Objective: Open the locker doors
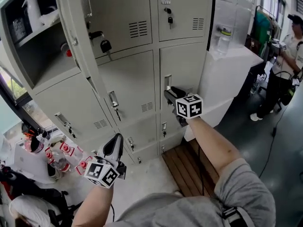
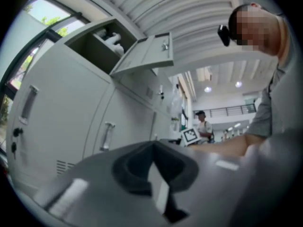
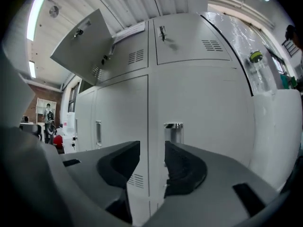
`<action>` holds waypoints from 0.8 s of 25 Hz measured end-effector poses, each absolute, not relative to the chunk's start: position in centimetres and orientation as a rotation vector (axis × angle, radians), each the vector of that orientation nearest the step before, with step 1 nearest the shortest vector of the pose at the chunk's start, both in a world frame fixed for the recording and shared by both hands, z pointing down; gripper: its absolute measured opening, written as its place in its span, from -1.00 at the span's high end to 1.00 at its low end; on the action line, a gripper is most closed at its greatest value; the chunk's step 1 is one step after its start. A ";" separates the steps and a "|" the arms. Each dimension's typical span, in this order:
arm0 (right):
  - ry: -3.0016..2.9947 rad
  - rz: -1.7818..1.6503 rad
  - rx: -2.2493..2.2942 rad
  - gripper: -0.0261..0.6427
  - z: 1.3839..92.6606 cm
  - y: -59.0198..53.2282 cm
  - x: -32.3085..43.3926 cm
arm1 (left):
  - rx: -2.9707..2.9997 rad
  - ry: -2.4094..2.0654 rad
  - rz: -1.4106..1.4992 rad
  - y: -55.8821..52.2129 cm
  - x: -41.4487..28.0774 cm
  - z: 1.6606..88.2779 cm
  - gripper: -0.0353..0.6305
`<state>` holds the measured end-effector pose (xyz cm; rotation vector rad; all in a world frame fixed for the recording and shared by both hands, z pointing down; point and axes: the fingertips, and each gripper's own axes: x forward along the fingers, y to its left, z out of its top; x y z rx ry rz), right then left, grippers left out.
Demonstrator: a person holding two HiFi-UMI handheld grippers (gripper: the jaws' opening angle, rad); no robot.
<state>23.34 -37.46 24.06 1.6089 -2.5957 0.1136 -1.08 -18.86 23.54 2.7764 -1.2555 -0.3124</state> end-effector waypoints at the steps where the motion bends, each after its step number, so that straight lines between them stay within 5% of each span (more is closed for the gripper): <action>1: -2.588 0.094 1.599 0.48 24.1 -38.9 23.4 | 2.773 -1.262 -0.317 -19.8 0.2 23.7 0.88; 20: -2.753 0.083 1.285 0.50 24.8 -39.7 23.7 | 2.714 -1.323 -0.345 -24.2 12.7 24.1 0.88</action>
